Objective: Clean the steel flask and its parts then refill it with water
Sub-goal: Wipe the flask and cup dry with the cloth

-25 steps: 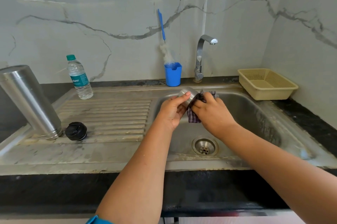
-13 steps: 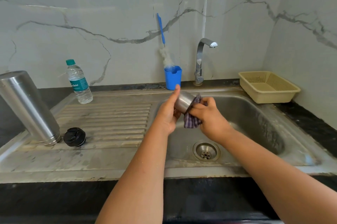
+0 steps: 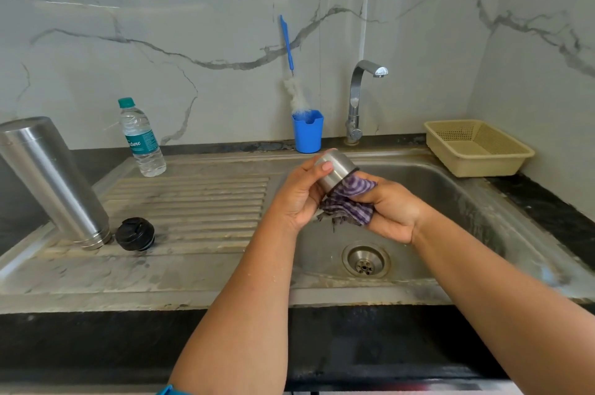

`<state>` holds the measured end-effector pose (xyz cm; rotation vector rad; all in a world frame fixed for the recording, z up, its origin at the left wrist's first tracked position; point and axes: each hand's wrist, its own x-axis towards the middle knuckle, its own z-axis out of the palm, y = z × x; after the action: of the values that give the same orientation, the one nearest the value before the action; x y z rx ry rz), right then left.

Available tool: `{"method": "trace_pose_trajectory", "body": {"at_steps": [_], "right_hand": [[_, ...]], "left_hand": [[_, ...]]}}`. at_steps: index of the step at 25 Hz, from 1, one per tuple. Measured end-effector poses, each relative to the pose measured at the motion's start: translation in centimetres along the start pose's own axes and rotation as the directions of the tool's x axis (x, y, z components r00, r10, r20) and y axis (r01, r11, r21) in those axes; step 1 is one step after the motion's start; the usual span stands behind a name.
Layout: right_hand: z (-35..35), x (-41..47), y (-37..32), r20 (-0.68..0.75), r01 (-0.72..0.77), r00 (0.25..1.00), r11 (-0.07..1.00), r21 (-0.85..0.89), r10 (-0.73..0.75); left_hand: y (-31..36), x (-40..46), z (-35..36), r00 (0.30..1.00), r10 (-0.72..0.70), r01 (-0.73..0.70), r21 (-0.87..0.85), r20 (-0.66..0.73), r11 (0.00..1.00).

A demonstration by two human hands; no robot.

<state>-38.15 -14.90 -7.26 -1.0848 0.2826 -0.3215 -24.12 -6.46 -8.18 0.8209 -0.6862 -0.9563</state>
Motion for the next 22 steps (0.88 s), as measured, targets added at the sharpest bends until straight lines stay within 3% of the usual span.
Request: {"method": "trace_pose_trajectory", "body": {"at_steps": [2,3,4,5,6,7,8,9,10,11,12,13,14,15,16,17,18,20,22], "right_hand": [[-0.1,0.4,0.9,-0.052,0.084,0.994,0.989,-0.118,-0.091],[-0.1,0.7,1.3,-0.081,0.158,0.979,0.946,-0.282,-0.187],[-0.4,1.0,1.5,-0.063,0.254,0.941,0.819,-0.515,-0.331],[-0.9,1.4,1.5,0.045,0.336,0.873,0.530,-0.779,-0.487],[-1.4,1.7,1.3,0.239,0.360,0.789,0.112,-0.926,-0.566],[-2.1,2.1,1.0,0.452,0.342,0.702,-0.296,-0.892,-0.550],[-2.6,2.3,0.6,0.604,0.300,0.654,-0.577,-0.759,-0.455],[-3.0,2.5,0.5,0.661,0.253,0.653,-0.717,-0.650,-0.369],[-3.0,2.6,0.8,0.665,0.226,0.663,-0.754,-0.617,-0.345],[-2.7,2.6,1.1,0.621,0.227,0.687,-0.701,-0.676,-0.376],[-2.0,2.4,1.3,0.526,0.256,0.726,-0.536,-0.804,-0.443],[-1.1,2.0,1.4,0.375,0.291,0.786,-0.242,-0.926,-0.491],[-0.5,1.6,1.2,0.165,0.278,0.885,0.208,-0.938,-0.435],[-0.3,1.3,0.8,0.023,0.181,0.969,0.647,-0.740,-0.244],[-0.6,0.9,0.3,-0.033,0.026,0.999,0.920,-0.391,-0.043],[-0.8,0.4,-0.2,-0.027,-0.077,0.997,0.994,-0.082,0.075],[-1.1,-0.1,-0.3,-0.023,-0.110,0.993,0.991,0.073,0.112],[-1.2,-0.6,-0.5,-0.011,-0.101,0.995,0.989,0.107,0.103],[-1.1,-0.4,-0.5,-0.065,-0.025,0.998,0.998,-0.050,0.022]], "left_hand": [[-0.2,0.0,0.3,0.998,-0.005,0.007,0.041,-0.058,0.999],[-0.2,0.0,0.5,0.994,-0.014,0.022,0.070,-0.113,0.997],[0.0,0.0,0.6,0.987,-0.033,0.047,0.089,-0.159,0.995],[0.3,0.0,0.7,0.981,-0.054,0.073,0.098,-0.186,0.992],[0.6,0.0,0.5,0.976,-0.074,0.099,0.112,-0.206,0.989],[0.9,0.0,0.3,0.970,-0.088,0.122,0.142,-0.227,0.982],[1.1,0.0,0.0,0.964,-0.092,0.138,0.176,-0.250,0.975],[1.0,0.1,-0.3,0.960,-0.088,0.146,0.209,-0.265,0.967],[0.8,0.1,-0.4,0.962,-0.078,0.140,0.227,-0.263,0.964],[0.6,0.2,-0.4,0.966,-0.060,0.119,0.228,-0.251,0.966],[0.6,0.2,-0.3,0.972,-0.040,0.089,0.208,-0.233,0.974],[0.5,0.2,-0.3,0.978,-0.016,0.055,0.183,-0.209,0.982],[0.4,0.3,-0.4,0.984,0.003,0.026,0.159,-0.180,0.987],[0.2,0.2,-0.5,0.990,0.012,0.009,0.144,-0.142,0.989],[0.2,0.1,-0.6,0.995,0.010,0.004,0.136,-0.098,0.991],[0.1,0.0,-0.7,0.999,0.003,0.003,0.133,-0.047,0.991],[0.1,-0.1,-0.8,1.000,-0.009,0.009,0.134,-0.005,0.991],[0.2,0.2,-1.0,0.999,-0.035,0.033,0.164,0.013,0.986],[0.5,0.3,-1.0,0.992,-0.083,0.102,0.227,-0.093,0.969]]}}
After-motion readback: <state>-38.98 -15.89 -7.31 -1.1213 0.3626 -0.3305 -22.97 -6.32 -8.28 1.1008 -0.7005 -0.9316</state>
